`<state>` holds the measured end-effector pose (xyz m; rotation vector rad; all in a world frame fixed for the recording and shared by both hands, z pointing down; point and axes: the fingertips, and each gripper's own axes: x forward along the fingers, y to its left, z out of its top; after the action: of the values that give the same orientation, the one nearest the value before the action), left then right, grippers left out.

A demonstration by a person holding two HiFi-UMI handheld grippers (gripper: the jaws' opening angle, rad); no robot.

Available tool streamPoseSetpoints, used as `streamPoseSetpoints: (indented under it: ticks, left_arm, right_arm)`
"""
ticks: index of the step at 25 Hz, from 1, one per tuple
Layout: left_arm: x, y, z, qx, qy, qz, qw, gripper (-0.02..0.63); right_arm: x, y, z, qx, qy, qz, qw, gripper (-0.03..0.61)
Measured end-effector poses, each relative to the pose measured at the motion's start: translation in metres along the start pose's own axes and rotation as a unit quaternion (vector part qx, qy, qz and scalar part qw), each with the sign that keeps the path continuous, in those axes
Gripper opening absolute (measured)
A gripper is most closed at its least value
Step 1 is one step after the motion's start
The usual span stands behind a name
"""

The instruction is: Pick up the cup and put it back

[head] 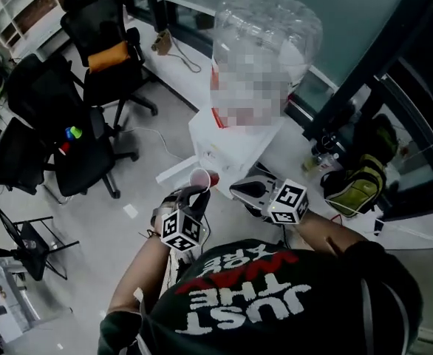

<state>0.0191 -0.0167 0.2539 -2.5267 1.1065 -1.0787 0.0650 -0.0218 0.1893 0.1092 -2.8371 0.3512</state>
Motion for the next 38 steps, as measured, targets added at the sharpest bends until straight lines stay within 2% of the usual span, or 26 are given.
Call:
streamPoseSetpoints:
  ticks: [2, 5, 8, 14, 22, 29, 38]
  left_arm:
    - [-0.017, 0.024, 0.04, 0.027, -0.018, 0.019, 0.9993, 0.024]
    - [-0.034, 0.048, 0.097, 0.045, -0.043, 0.042, 0.9972, 0.023]
    - [-0.033, 0.058, 0.125, 0.073, -0.064, 0.043, 0.9944, 0.025]
    - [-0.041, 0.068, 0.172, 0.132, -0.084, 0.043, 0.9867, 0.025]
    - [-0.055, 0.081, 0.185, 0.128, -0.1, 0.052, 0.9854, 0.025]
    - [-0.063, 0.079, 0.191, 0.135, -0.103, 0.062, 0.9835, 0.025]
    - [-0.059, 0.067, 0.185, 0.126, -0.105, 0.056, 0.9849, 0.025]
  right_arm:
    - [-0.023, -0.007, 0.031, -0.021, -0.017, -0.022, 0.999, 0.032]
    - [-0.057, -0.017, 0.065, -0.033, -0.046, -0.054, 0.997, 0.034]
    - [-0.082, -0.027, 0.084, -0.032, -0.068, -0.077, 0.994, 0.032]
    - [-0.109, -0.039, 0.105, -0.052, -0.081, -0.102, 0.99, 0.034]
    - [-0.115, -0.04, 0.121, -0.058, -0.098, -0.109, 0.988, 0.032]
    - [-0.113, -0.034, 0.113, -0.054, -0.099, -0.105, 0.988, 0.032]
    - [-0.119, -0.03, 0.106, -0.053, -0.092, -0.112, 0.988, 0.034]
